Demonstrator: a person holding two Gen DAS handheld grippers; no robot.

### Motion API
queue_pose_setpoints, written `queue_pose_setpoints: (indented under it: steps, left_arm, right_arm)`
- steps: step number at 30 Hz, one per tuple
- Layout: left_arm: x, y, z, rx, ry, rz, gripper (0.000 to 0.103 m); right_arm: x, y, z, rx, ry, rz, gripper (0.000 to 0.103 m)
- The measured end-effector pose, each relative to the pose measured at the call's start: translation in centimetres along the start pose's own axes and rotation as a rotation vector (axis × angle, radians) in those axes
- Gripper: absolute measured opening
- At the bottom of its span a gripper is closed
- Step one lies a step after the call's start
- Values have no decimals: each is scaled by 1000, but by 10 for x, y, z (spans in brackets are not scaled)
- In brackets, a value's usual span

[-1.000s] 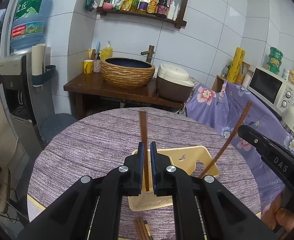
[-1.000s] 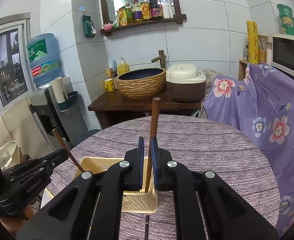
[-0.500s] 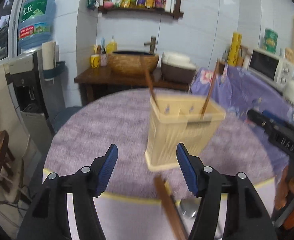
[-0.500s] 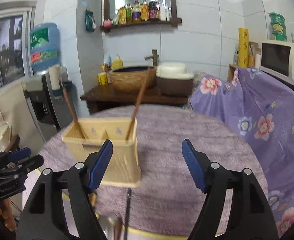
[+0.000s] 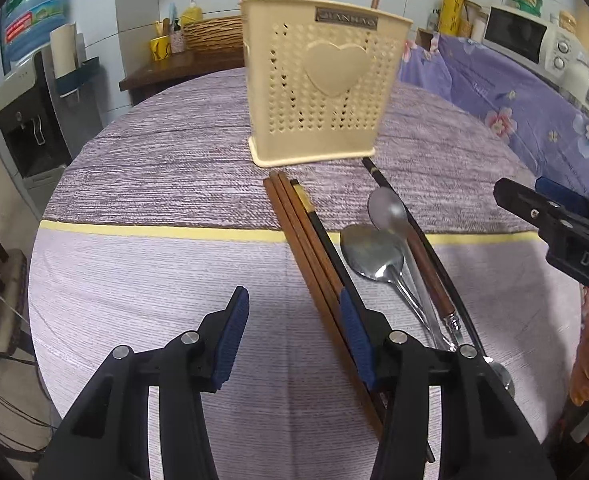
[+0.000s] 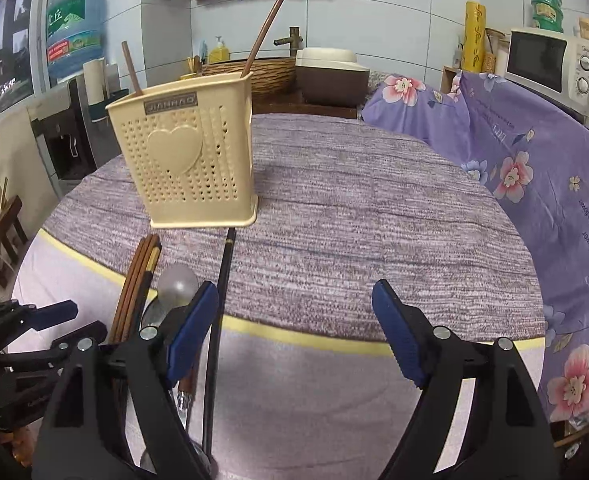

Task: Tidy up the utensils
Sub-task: 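Move both grippers back down to the remaining utensils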

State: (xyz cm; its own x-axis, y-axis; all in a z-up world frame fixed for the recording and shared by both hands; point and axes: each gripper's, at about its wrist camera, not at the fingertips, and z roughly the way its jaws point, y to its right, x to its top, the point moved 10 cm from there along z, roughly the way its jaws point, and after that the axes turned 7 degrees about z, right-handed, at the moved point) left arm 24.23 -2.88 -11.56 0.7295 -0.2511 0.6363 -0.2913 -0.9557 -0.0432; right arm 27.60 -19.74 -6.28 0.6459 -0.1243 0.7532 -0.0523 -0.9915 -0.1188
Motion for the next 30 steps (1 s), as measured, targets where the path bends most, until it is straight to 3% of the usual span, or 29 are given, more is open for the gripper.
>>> queue_pose_setpoints:
  steps: [12,16,22,30]
  left_arm:
    - [-13,-8,8,15,-21,-10,47]
    - [-18,-32,0,37,-19,-62,46]
    - [-21,-52,-8,46,-5,-133,46]
    - [-23,-49,-7,25,-7,-140,46]
  right_arm:
    - [-9,-2,7,-10,-42,-12,80]
    - [-16,-1,16,-12,-91,-16,80]
    - [-38,-26,32,59,-202,-38,80]
    - [-48,-28,38,-3,-220,-67,79]
